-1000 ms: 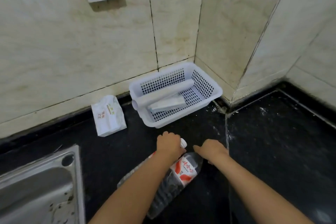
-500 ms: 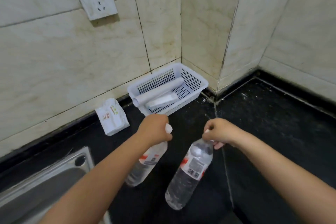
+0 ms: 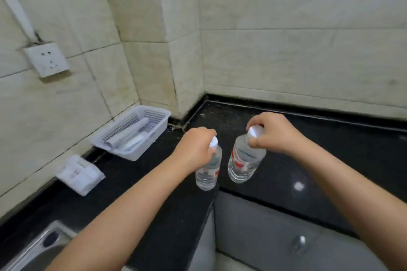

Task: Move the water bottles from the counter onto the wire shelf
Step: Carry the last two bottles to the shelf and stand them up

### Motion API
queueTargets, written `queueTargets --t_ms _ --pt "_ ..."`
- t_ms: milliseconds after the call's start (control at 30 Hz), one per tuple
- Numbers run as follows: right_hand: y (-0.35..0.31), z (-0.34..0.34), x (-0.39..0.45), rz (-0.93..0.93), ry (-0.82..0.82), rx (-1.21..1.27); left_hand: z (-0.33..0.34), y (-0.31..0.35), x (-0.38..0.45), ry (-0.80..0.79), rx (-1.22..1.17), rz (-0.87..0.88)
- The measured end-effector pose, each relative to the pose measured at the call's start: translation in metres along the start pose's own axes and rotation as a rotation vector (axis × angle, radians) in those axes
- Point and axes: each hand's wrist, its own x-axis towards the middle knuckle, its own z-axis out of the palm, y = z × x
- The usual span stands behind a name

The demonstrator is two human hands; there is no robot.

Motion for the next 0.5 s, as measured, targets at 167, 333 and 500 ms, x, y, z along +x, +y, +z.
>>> queueTargets --t_ms 167,333,500 --pt "0.063 -0.072 -0.088 0.189 0.142 -0.007 0.007 0.115 0.010 0.033 -0.045 0.278" --pt "0.137 -0.144 -0.195 0.407 0.212 -0.099 0.020 0.266 0.027 0.221 -0.082 0.607" --pt "0.207 -0.216 -0.306 0.581 0.294 -0.358 0.055 0.420 0.036 0.479 -0.111 0.812"
